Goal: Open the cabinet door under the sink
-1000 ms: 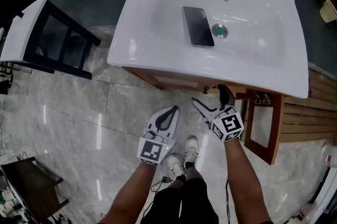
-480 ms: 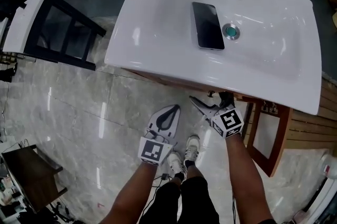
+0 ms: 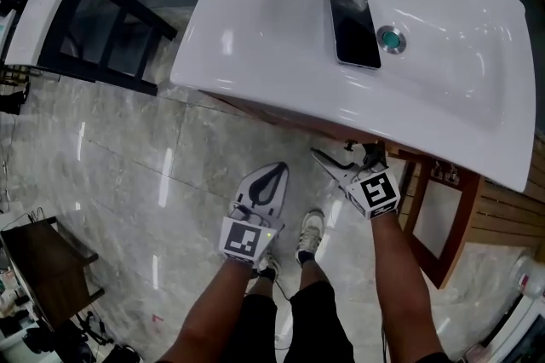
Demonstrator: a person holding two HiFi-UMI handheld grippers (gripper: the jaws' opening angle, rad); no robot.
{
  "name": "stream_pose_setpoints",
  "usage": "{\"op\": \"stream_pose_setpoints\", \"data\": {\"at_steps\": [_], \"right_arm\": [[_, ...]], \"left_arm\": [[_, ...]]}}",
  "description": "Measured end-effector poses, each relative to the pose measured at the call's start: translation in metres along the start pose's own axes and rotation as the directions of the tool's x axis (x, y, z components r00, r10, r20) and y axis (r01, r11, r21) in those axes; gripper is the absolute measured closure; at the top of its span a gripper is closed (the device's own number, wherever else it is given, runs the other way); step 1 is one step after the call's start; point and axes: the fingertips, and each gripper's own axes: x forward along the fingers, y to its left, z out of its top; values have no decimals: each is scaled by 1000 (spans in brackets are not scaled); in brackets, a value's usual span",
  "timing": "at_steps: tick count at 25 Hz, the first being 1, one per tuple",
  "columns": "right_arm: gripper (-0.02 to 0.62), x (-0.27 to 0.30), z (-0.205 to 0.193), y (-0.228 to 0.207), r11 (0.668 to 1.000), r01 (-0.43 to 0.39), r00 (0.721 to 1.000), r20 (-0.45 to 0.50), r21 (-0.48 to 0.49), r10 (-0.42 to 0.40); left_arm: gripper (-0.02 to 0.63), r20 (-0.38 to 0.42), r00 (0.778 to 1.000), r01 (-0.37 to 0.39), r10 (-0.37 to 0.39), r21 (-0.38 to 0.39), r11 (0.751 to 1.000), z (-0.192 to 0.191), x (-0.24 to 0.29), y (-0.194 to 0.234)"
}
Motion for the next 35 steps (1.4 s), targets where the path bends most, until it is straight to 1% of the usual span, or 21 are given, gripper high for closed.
{"op": "stream_pose_setpoints", "data": {"at_steps": [2, 5, 7, 9, 13, 17, 21, 24, 31, 35], "right_arm": [[141, -1, 1, 5, 1000, 8, 1000, -7, 2, -8], [141, -4, -2, 14, 1000, 17, 1000, -12, -9, -17], [141, -7, -5, 21, 1000, 22, 1000, -16, -17, -23], [141, -11, -7, 29, 1000, 29, 999, -23, -12, -29], [141, -17, -10, 47, 999, 46, 998, -31, 5, -46], [141, -21, -11, 59, 997, 71, 997, -36, 24, -70], [141, -22, -13, 73, 997, 81, 996, -45, 16, -80], [141, -25, -16, 87, 997, 80, 995, -59, 5, -80], [141, -31, -20, 127, 995, 96, 993, -77, 28, -93], [141, -29, -19, 145, 994, 104, 992, -81, 36, -100]], "left_arm": [[583, -2, 1000, 5, -5, -7, 1000, 0, -5, 0], [583, -29, 999, 23, -23, 2, 1000, -12, -15, 0], [583, -29, 999, 25, -25, -12, 1000, -16, -19, 0], [583, -34, 999, 32, -33, -10, 999, -20, -24, 1], [583, -25, 999, 33, -34, -21, 999, -16, -37, 6], [583, -39, 998, 40, -40, 10, 999, -26, -52, 15], [583, -30, 999, 31, -31, 15, 999, -27, -66, 26], [583, -24, 1000, 14, -15, -13, 1000, -30, -74, 33], [583, -33, 999, 3, -3, -10, 1000, -42, -97, 42], [583, -35, 999, -15, 14, -32, 999, -46, -111, 51]]}}
